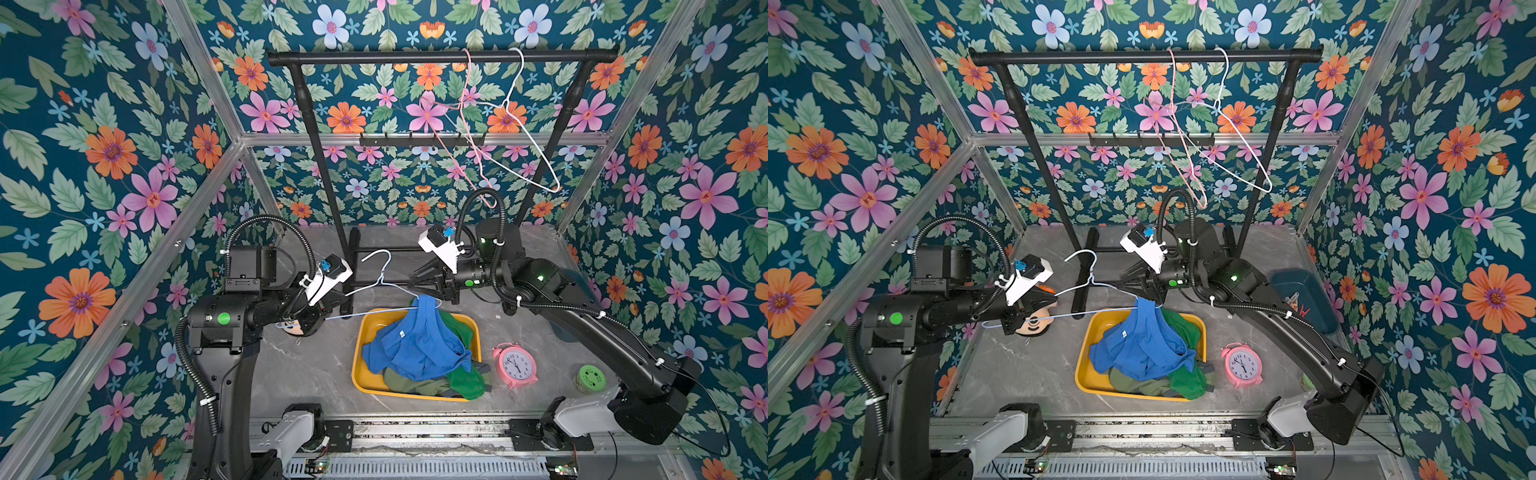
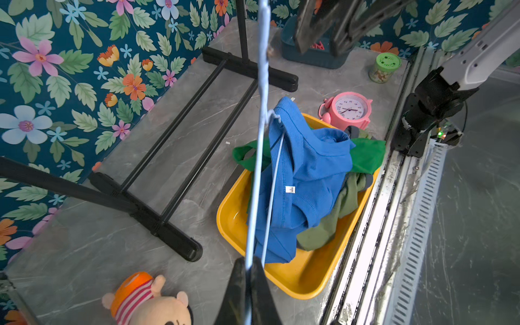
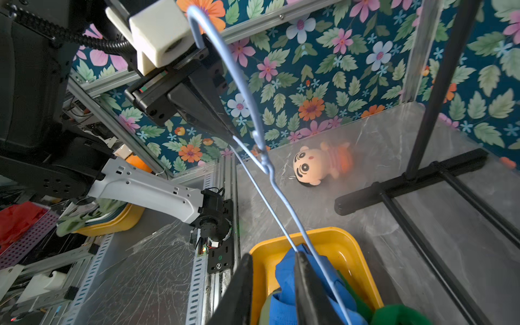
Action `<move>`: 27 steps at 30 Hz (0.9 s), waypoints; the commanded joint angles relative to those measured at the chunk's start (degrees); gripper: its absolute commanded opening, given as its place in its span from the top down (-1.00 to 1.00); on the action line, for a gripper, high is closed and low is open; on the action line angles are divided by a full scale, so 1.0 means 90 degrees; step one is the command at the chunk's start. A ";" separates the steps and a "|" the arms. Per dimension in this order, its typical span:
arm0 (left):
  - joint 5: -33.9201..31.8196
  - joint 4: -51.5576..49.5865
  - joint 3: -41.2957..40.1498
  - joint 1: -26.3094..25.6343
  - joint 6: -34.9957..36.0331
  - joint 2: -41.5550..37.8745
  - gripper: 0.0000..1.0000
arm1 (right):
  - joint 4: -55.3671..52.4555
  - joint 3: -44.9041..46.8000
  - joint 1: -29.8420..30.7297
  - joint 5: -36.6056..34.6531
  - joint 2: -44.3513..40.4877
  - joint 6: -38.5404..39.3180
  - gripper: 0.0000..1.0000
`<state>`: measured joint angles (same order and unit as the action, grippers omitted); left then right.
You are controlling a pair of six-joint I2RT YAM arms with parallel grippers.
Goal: Remove the clothespins securing tank tops to the hanger
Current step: Remove the tank top from the hanger.
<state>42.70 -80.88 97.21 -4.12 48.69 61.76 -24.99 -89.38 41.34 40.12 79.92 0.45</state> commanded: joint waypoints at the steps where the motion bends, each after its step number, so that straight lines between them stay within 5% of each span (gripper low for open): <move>1: -0.0310 -0.0459 0.0207 0.0001 0.0318 0.0054 1.00 | 0.0007 0.0123 -0.0036 -0.0180 -0.0078 -0.0136 0.45; 9: -0.0734 -0.0457 0.0226 -0.0003 0.0420 0.0042 1.00 | -0.1275 0.1000 -0.0028 -0.1537 -0.0412 -0.0653 0.45; 12: -0.0634 -0.0458 0.0408 -0.0008 0.0440 0.0057 1.00 | -0.1057 0.1906 0.0035 -0.1221 -0.0723 -0.1078 0.43; 20: -0.0495 -0.0462 0.0863 -0.0011 0.0364 0.0285 1.00 | 0.0115 0.3279 0.0289 -0.1933 -0.0615 -0.1585 0.42; 27: -0.0593 -0.0465 0.0915 -0.0011 0.0331 0.0258 1.00 | -0.0314 0.3669 0.0289 -0.2313 -0.0777 -0.1470 0.98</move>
<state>37.10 -84.09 105.38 -4.23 51.33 64.10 -26.87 -56.64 43.92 21.76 74.00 -13.13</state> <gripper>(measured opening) 0.066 0.046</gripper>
